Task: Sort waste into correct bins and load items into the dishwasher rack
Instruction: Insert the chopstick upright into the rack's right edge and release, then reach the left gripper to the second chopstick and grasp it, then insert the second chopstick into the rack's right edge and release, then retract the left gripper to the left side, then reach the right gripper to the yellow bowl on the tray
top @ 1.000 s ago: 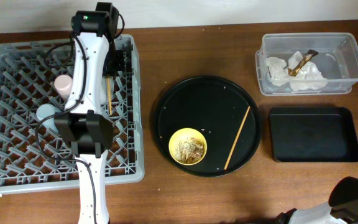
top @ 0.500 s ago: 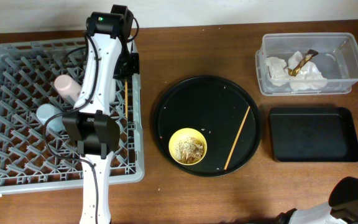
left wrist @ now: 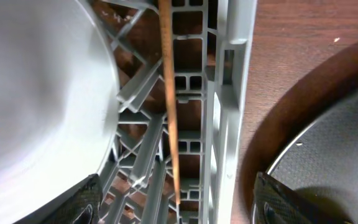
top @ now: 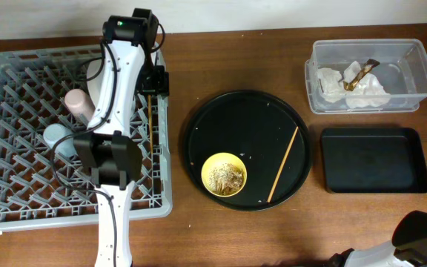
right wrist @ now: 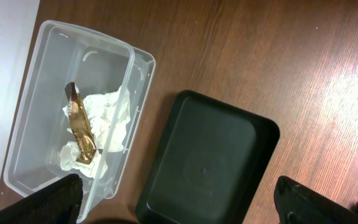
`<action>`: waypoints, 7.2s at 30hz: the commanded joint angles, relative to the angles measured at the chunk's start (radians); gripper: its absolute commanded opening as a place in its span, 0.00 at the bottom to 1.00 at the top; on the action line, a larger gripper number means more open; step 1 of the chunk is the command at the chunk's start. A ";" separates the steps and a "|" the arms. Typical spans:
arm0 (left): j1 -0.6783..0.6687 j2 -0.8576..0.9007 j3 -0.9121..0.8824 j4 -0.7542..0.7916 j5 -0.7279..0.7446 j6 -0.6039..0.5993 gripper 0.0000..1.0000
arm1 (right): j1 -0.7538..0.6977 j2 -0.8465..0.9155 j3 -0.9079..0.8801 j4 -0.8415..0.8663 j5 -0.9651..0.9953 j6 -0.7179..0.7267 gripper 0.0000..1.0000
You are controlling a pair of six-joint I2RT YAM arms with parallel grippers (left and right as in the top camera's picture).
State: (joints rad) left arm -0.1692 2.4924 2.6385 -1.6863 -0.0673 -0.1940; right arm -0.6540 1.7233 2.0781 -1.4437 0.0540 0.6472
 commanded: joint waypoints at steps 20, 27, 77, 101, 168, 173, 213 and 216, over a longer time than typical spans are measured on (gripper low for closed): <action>-0.405 -0.308 -0.201 0.111 0.230 -0.055 0.72 | -0.001 -0.004 0.002 0.000 0.002 0.001 0.99; -0.610 -0.308 -0.575 0.480 0.220 -0.082 0.60 | -0.001 -0.004 0.002 0.000 0.002 0.001 0.99; -0.843 -0.088 -0.738 0.757 -0.024 -0.240 0.24 | -0.001 -0.004 0.002 0.000 0.002 0.001 0.99; -0.377 -0.089 0.307 -0.002 -0.087 -0.172 0.01 | -0.001 -0.004 0.002 0.000 0.002 0.001 0.99; 0.546 -0.527 0.087 -0.002 0.072 -0.067 0.99 | -0.001 -0.004 0.002 0.022 -0.106 0.053 0.99; 0.545 -0.527 0.087 -0.002 0.071 -0.067 0.99 | 0.001 -0.003 0.002 -0.217 -0.550 0.038 0.99; 0.545 -0.527 0.087 -0.002 0.071 -0.067 0.99 | 1.498 0.527 -0.120 -0.010 -0.070 -0.046 0.55; 0.545 -0.527 0.087 -0.002 0.071 -0.067 0.99 | 1.498 0.527 -0.154 0.011 -0.068 -0.035 0.56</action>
State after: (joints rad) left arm 0.3717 1.9701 2.7209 -1.6871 0.0032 -0.2546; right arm 0.8459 2.2539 1.9602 -1.4464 -0.0448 0.5785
